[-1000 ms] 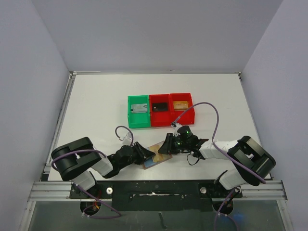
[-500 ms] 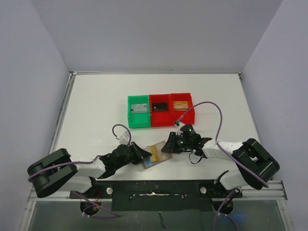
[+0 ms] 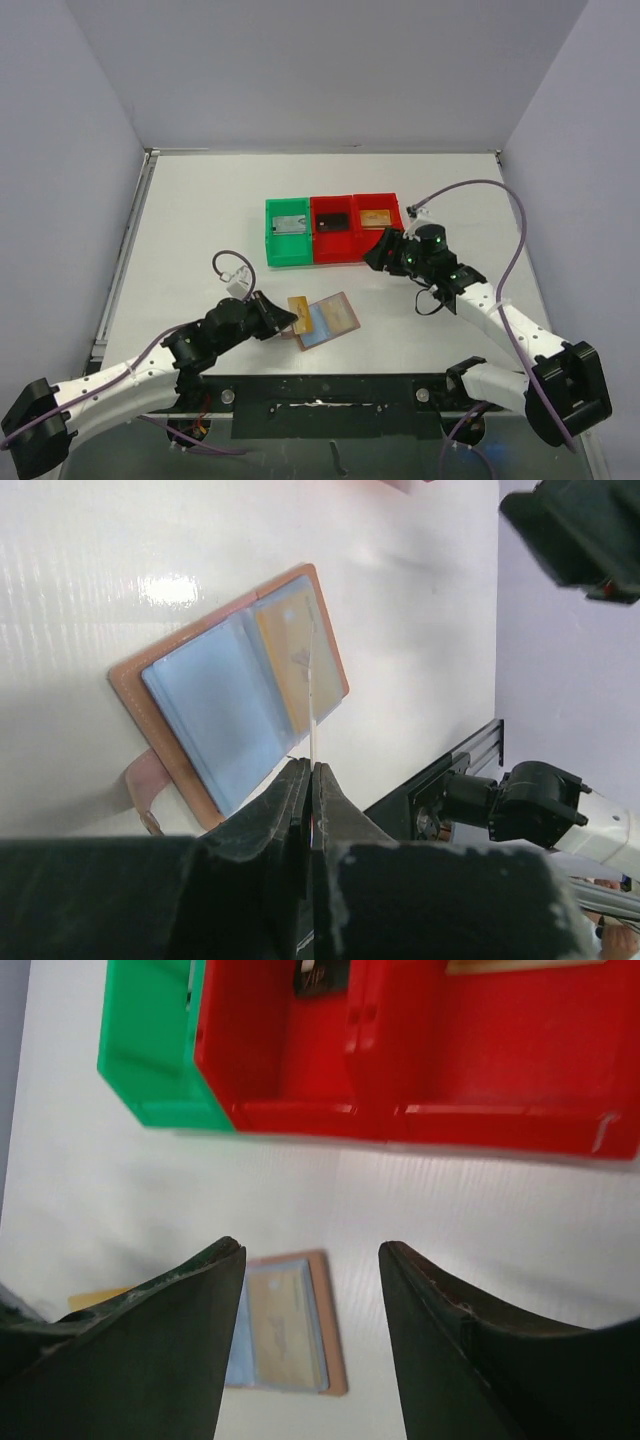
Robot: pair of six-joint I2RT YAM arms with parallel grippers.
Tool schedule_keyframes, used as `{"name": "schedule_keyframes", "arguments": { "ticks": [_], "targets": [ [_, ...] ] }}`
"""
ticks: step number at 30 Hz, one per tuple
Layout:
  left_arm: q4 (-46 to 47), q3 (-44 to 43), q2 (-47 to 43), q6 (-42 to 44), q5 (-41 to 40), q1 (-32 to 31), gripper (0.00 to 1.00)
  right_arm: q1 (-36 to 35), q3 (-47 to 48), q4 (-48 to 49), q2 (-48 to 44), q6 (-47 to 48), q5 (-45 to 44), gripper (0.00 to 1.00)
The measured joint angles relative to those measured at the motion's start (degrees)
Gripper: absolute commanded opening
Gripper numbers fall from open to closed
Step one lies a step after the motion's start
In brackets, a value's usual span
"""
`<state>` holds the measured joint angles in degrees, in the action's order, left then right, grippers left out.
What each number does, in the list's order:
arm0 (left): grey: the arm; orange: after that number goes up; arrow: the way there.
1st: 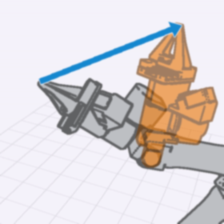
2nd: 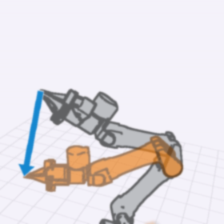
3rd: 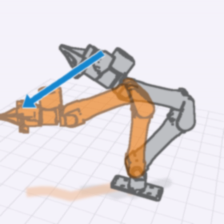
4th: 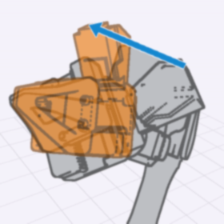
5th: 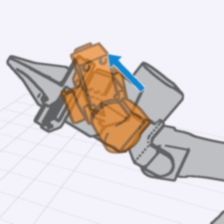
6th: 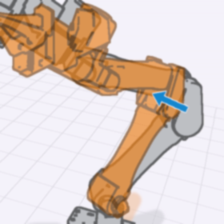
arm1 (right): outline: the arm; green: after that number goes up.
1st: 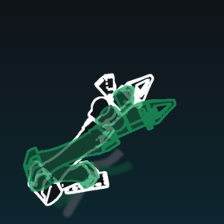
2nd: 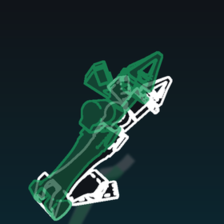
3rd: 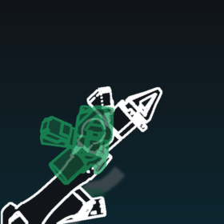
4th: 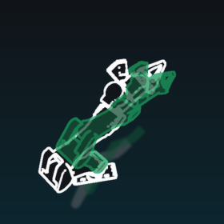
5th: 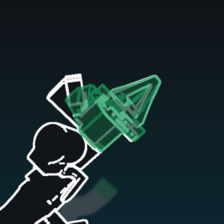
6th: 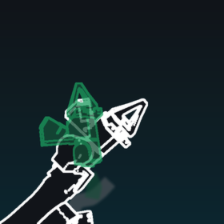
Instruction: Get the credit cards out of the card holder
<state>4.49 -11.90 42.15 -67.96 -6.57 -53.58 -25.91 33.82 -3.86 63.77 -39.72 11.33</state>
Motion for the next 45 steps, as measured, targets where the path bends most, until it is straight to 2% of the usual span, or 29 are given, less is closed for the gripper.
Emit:
{"name": "schedule_keyframes", "arguments": {
  "ticks": [7,13,25,30,45],
  "targets": [
    [-9.1,-5.2,-3.5,3.8,-0.8,0.9,0.0,7.8,10.9,-3.3,6.8,5.6,-1.9,0.63],
    [-13.6,-9.0,-0.8,6.9,-0.6,2.3,0.0,8.2,14.6,-3.5,17.7,7.6,2.4,0.64],
    [-15.5,-10.6,1.4,11.9,8.8,13.2,0.0,7.6,20.5,-2.1,26.5,9.1,8.1,0.68],
    [-15.5,-10.8,1.4,12.9,11.9,15.6,0.0,6.6,23.1,-2.2,30.7,9.6,9.4,0.68],
    [-14.8,-11.3,2.2,13.2,16.1,17.0,0.0,4.1,23.5,-3.1,31.2,10.8,11.7,0.65]
  ]
}}
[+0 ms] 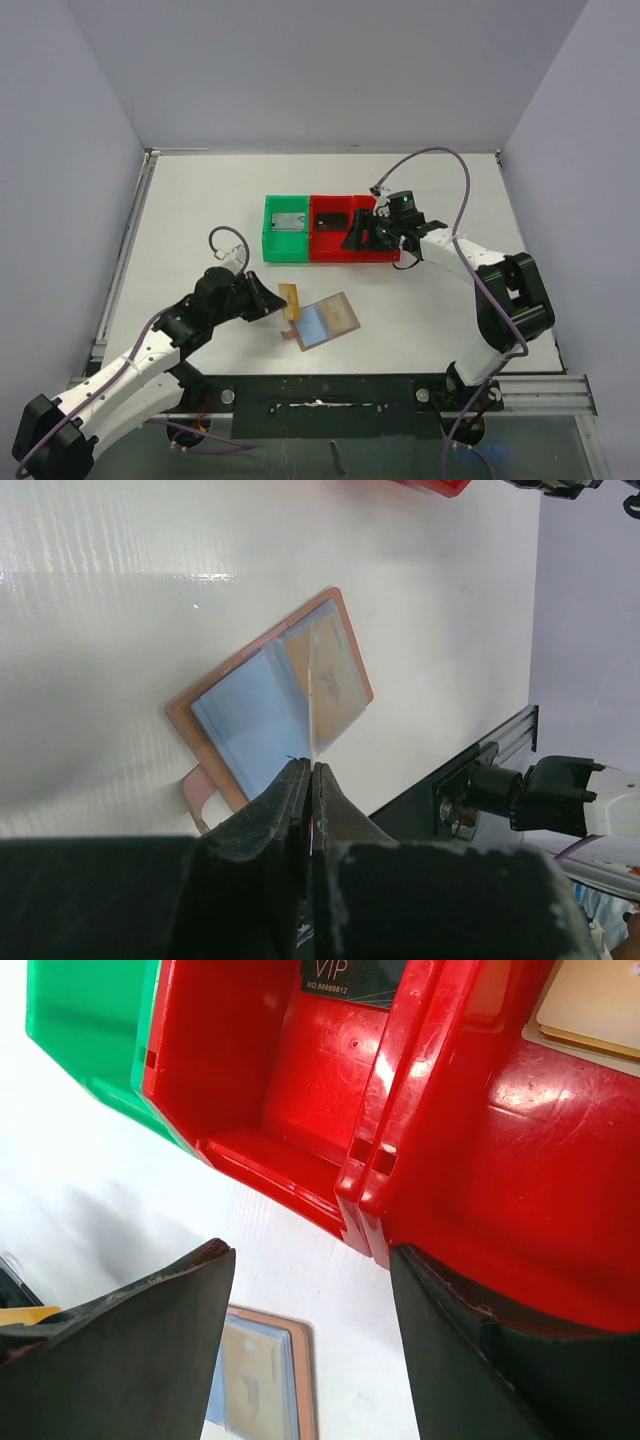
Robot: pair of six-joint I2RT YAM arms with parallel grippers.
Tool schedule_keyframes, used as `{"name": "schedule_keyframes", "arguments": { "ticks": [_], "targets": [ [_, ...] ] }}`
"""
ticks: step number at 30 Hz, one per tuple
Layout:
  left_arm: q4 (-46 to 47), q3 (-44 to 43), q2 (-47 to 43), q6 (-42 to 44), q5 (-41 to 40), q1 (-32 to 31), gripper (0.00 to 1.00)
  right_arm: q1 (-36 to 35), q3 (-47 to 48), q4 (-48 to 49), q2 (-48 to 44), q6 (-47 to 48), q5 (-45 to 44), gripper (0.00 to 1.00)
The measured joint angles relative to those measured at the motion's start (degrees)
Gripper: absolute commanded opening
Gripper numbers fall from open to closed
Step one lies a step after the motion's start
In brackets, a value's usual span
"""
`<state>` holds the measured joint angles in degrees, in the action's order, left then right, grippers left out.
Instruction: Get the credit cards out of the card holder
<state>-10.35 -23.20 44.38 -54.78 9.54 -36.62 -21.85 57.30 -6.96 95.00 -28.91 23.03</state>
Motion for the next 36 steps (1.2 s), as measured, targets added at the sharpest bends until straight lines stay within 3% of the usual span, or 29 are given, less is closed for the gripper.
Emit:
{"name": "schedule_keyframes", "arguments": {
  "ticks": [3,7,10,14,19,24,29,36],
  "targets": [
    [0.7,0.0,0.1,0.1,0.7,0.2,0.0,0.0,0.0,-1.6,-1.9,0.2,-1.2,0.7],
    [2.5,0.0,0.1,1.1,2.1,0.9,0.0,0.1,0.0,-3.7,-7.6,0.7,-4.3,0.9],
    [5.1,0.0,0.3,2.1,4.3,2.8,0.0,0.2,-0.7,-2.3,-13.7,-0.1,-5.3,0.98],
    [10.9,0.0,2.1,2.2,9.5,7.6,0.0,0.4,-9.9,5.7,-25.0,-4.8,-6.9,0.98],
    [25.3,3.4,2.7,-3.0,15.9,11.1,0.0,1.3,-26.5,17.6,-37.6,-11.0,-5.4,0.98],
    [34.6,6.2,3.4,-8.0,18.5,11.4,0.0,3.9,-27.0,22.9,-38.8,-12.9,0.6,0.98],
    [40.2,6.2,3.5,-9.6,19.2,11.5,0.0,4.5,-31.2,35.3,-41.3,-17.3,5.7,0.98],
    [42.7,6.2,3.5,-9.7,19.2,11.5,0.0,4.1,-28.4,42.1,-30.8,-20.8,19.1,0.97]
  ]
}}
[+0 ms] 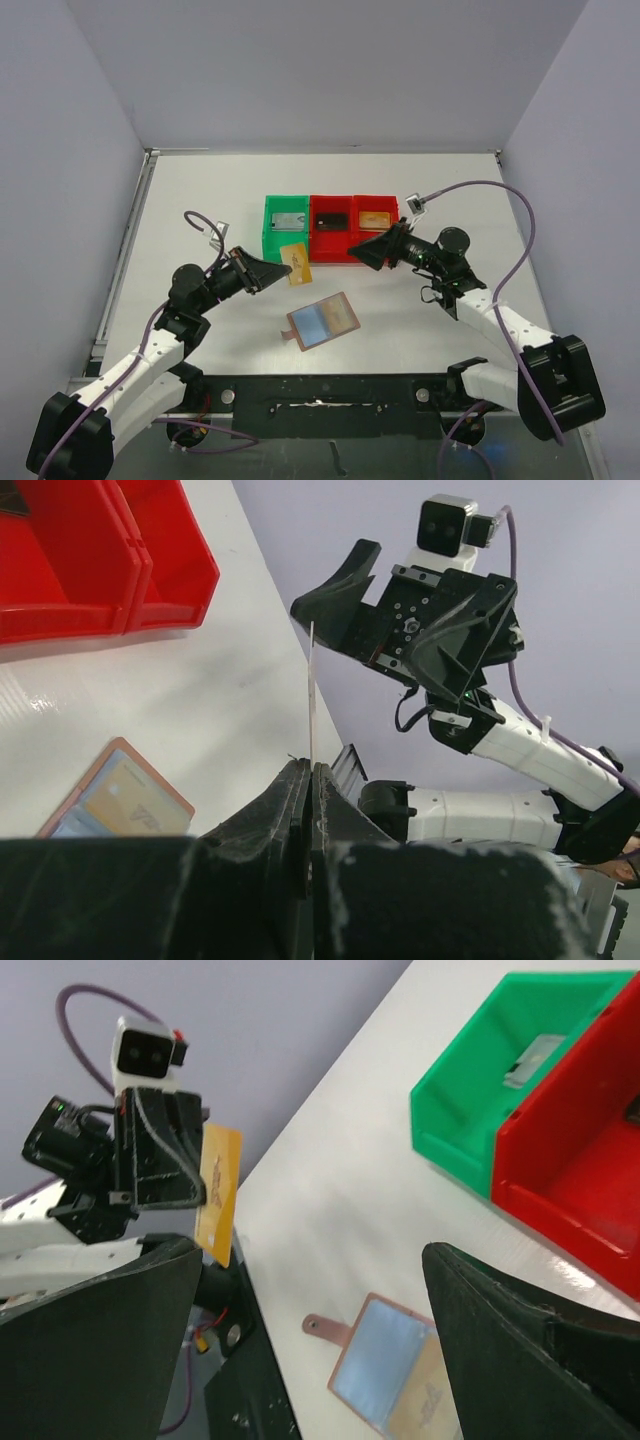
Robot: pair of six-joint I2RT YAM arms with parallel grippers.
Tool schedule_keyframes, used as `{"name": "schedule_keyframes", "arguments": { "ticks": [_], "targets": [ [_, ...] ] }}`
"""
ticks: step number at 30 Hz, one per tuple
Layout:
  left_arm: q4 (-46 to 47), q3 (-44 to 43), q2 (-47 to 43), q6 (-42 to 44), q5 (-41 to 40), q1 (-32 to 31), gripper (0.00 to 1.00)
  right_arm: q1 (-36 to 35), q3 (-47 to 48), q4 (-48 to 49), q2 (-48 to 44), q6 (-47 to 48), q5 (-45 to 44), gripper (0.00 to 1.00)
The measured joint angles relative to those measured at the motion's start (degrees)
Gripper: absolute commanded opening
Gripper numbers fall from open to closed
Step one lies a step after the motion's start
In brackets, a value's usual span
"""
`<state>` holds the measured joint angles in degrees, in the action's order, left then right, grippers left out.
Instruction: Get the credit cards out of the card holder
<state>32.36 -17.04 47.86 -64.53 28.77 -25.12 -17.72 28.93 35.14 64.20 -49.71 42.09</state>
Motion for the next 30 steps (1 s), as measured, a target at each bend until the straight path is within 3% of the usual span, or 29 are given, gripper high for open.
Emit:
{"name": "schedule_keyframes", "arguments": {
  "ticks": [5,13,19,30],
  "targets": [
    [1.8,0.0,0.0,-1.0,0.0,0.0,0.0,-3.0,0.4,2.4,3.1,-0.7,5.9,0.9],
    [3.9,0.0,0.0,-2.0,0.0,-0.2,0.0,-8.4,8.7,-7.6,4.5,5.7,6.8,0.81],
    [3.9,0.0,-1.2,-2.3,-0.1,-0.4,0.0,-9.0,9.3,-10.0,5.5,6.0,6.8,0.75],
    [6.1,0.0,-1.0,-2.4,-0.4,-1.4,0.0,-13.7,10.3,-2.6,11.0,-0.8,7.5,0.66]
  ]
}}
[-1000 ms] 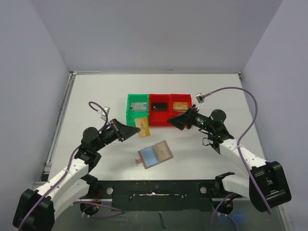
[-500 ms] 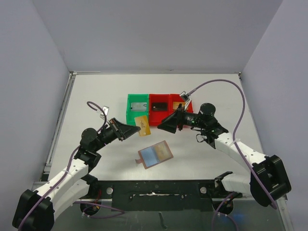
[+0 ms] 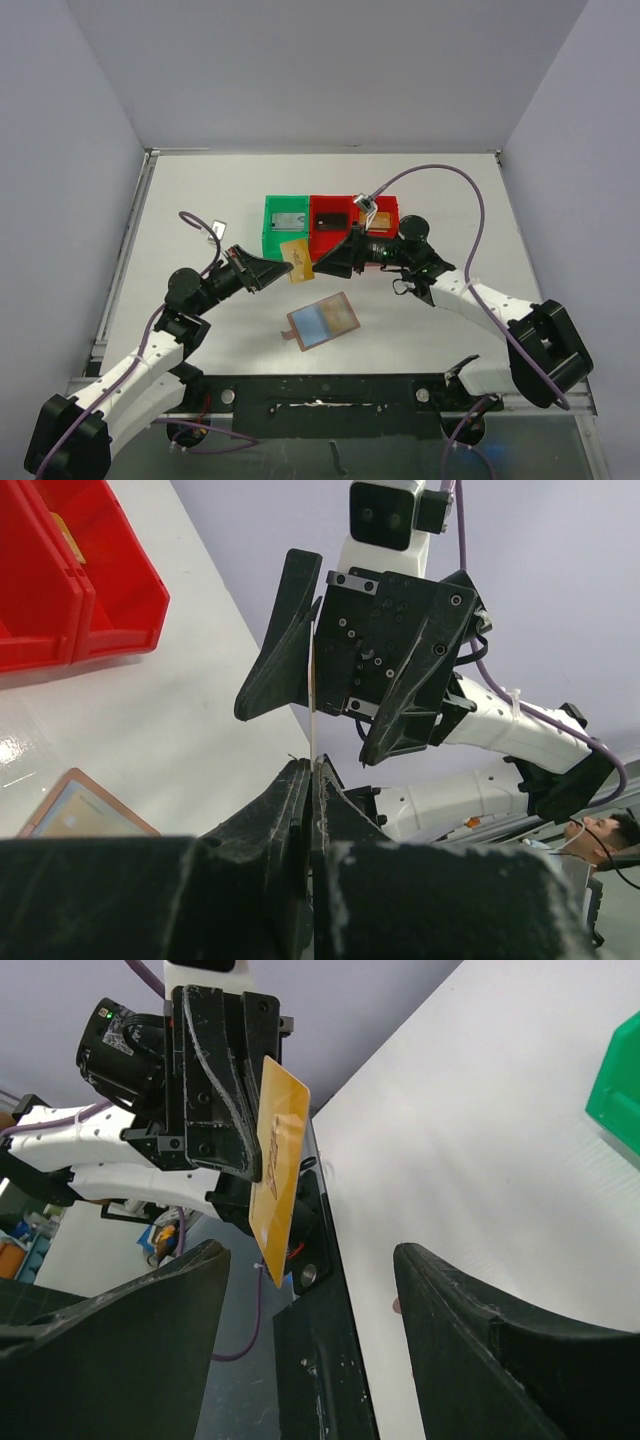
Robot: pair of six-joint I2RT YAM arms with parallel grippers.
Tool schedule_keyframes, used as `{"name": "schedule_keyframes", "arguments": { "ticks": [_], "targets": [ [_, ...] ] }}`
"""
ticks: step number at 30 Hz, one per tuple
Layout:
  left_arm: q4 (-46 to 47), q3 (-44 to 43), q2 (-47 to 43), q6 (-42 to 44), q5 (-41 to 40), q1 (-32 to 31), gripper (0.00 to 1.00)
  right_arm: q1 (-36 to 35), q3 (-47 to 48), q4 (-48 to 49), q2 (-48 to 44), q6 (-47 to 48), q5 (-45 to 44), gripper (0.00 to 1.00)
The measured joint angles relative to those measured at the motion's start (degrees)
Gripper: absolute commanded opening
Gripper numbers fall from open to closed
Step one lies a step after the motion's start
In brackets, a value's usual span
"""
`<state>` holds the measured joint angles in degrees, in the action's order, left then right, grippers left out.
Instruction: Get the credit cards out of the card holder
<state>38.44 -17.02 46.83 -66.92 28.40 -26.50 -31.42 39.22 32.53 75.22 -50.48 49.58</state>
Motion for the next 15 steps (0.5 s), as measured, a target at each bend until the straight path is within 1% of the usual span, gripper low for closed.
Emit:
{"name": "schedule_keyframes", "arguments": {
  "ticks": [3,5,10,15],
  "targets": [
    [0.1,0.0,0.0,0.0,0.2,-0.1,0.0,-0.9,0.7,1.6,1.1,-1.1,0.1,0.63],
    [0.3,0.0,0.0,0.0,0.2,-0.1,0.0,-1.0,0.9,2.4,1.6,-1.7,0.2,0.62],
    [0.8,0.0,0.0,0.0,0.2,-0.3,0.0,-1.0,1.0,4.5,3.0,-3.3,1.1,0.52],
    [0.9,0.0,0.1,0.0,0.5,-0.4,0.0,-1.3,1.1,7.1,4.5,-5.4,1.7,0.47]
  ]
}}
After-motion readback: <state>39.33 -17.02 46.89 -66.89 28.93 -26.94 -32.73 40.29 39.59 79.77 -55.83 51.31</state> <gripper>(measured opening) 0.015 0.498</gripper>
